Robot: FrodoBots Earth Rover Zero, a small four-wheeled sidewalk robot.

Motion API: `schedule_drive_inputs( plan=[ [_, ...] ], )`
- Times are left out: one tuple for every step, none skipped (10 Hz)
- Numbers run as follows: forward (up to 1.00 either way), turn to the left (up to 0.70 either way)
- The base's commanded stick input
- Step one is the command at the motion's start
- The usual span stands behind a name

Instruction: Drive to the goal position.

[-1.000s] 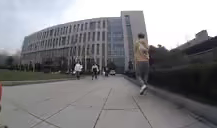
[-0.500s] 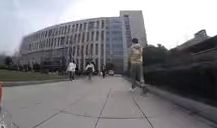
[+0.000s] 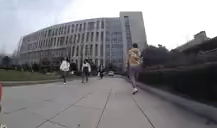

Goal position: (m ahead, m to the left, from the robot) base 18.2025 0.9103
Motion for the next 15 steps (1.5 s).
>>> schedule_drive_inputs(
  plan=[
    [0.70, 0.00],
    [0.70, 0.00],
    [0.70, 0.00],
    [0.70, 0.00],
    [0.70, 0.00],
    [0.70, 0.00],
    [0.70, 0.00],
    [0.70, 0.00],
    [0.70, 0.00],
    [0.70, 0.00],
    [0.70, 0.00],
    [0.70, 0.00],
    [0.70, 0.00],
    [0.70, 0.00],
    [0.70, 0.00]
  ],
)
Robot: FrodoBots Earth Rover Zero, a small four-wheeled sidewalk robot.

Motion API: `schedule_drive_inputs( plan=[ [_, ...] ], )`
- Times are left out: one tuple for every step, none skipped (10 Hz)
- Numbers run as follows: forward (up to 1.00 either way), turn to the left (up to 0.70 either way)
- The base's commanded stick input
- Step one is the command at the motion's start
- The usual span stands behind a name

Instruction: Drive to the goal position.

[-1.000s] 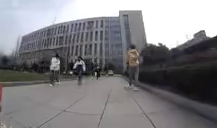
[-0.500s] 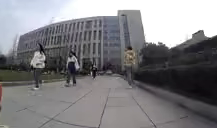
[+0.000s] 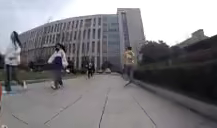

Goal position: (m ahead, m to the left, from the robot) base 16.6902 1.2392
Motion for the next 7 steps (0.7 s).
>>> schedule_drive_inputs(
  plan=[
    [0.70, 0.00],
    [0.70, 0.00],
    [0.70, 0.13],
    [0.70, 0.29],
    [0.70, 0.35],
    [0.70, 0.17],
    [0.70, 0.00]
  ],
)
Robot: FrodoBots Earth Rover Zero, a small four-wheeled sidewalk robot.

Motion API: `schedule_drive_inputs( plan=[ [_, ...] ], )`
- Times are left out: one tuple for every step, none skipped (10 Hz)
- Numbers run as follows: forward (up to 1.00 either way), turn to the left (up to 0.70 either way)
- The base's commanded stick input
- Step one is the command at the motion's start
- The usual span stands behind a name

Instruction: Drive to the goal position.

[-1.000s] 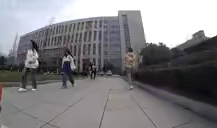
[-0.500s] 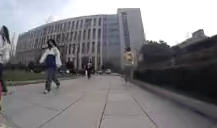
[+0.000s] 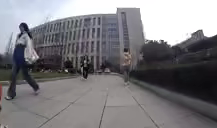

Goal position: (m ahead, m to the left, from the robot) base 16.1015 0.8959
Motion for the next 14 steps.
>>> schedule_drive_inputs(
  plan=[
    [0.70, 0.00],
    [0.70, 0.00],
    [0.70, 0.00],
    [0.70, 0.00],
    [0.70, 0.00],
    [0.70, 0.00],
    [0.70, 0.00],
    [0.70, 0.00],
    [0.70, 0.00],
    [0.70, 0.00],
    [0.70, 0.00],
    [0.70, 0.00],
    [0.70, 0.00],
    [0.70, 0.00]
  ],
)
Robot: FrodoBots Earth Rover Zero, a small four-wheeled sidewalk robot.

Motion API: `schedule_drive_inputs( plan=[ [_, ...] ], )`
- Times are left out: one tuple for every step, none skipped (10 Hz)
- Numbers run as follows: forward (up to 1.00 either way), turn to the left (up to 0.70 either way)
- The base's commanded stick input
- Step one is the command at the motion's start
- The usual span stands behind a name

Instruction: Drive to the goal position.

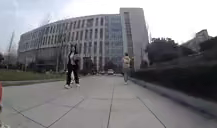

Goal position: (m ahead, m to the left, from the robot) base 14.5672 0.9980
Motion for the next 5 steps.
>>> schedule_drive_inputs(
  plan=[
    [0.70, 0.00],
    [0.70, 0.00],
    [0.70, 0.00],
    [0.70, 0.00],
    [0.70, 0.00]
  ],
)
